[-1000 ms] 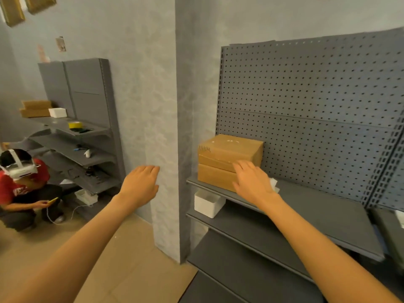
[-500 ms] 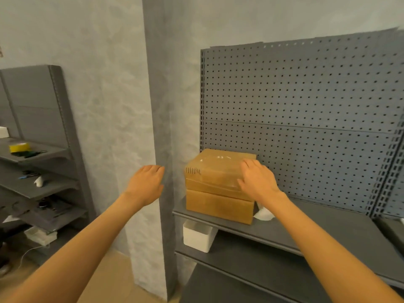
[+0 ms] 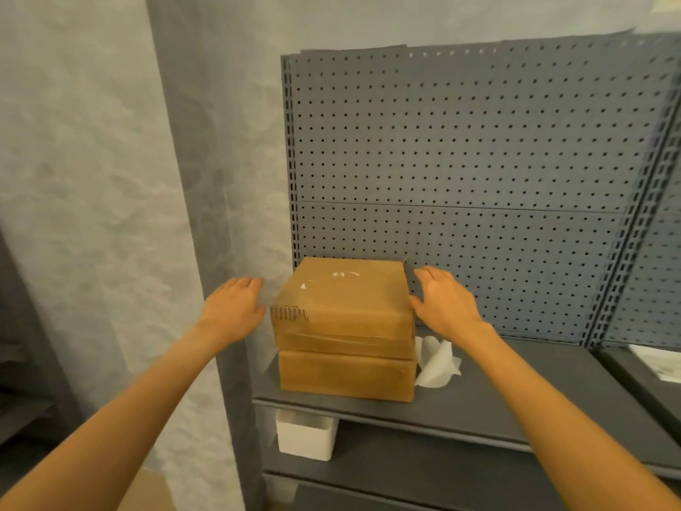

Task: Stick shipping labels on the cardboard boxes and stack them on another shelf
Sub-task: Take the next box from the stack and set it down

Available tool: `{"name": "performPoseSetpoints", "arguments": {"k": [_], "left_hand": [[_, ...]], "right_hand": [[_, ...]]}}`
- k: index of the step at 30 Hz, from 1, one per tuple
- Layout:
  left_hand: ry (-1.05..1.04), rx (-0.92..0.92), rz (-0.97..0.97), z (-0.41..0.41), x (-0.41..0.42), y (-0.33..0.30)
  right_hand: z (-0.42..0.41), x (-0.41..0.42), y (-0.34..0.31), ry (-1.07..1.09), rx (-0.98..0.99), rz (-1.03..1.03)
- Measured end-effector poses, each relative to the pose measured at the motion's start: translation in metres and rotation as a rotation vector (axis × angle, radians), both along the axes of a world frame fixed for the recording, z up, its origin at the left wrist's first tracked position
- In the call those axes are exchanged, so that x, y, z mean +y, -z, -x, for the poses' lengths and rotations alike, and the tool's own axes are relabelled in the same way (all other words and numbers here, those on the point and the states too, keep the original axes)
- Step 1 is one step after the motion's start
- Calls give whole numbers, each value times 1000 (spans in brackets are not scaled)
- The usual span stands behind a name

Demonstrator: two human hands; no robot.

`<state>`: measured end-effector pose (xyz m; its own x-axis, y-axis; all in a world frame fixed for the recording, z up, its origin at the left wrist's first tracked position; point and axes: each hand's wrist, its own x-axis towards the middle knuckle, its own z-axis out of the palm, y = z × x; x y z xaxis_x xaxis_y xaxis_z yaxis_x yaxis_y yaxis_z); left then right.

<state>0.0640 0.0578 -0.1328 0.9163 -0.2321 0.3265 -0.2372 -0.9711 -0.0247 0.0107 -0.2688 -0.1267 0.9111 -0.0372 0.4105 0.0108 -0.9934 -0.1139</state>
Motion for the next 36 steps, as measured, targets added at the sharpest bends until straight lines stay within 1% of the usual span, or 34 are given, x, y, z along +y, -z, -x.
{"name": "performPoseSetpoints", "arguments": {"k": [4,6,9,11,13,15,17,21,24,29,33,36], "left_hand": [[36,100,179,-30,-2,-3],[54,156,296,-42,-6,-2],[76,295,570,-46,-19,-3],[85,459,798,-47,-27,-2],[50,625,1013,-52,-30,2],[9,733,1184,-58,-32,9],[13,818,1286,-59,-33,13],[21,877,1236,-58,-36,19],[51,907,1261,-59,-37,22],[81,890,1250,-59,-36,22],[133,850,1280,-56,-33,21],[240,805,1389,-49,-34,16]], "right_hand": [[-12,10,0,-8,62,-542],[-18,17,-1,12,68,-724],[-29,26,4,76,95,-903],[-33,30,9,110,133,-1022],[-37,33,14,142,176,-1130],[-40,35,18,158,201,-1212],[-43,36,23,183,219,-1275],[-47,36,31,219,228,-1361],[-43,39,30,239,210,-1380],[-33,42,27,202,181,-1415],[-23,46,30,160,84,-1351],[-12,50,29,101,-44,-1318]]}}
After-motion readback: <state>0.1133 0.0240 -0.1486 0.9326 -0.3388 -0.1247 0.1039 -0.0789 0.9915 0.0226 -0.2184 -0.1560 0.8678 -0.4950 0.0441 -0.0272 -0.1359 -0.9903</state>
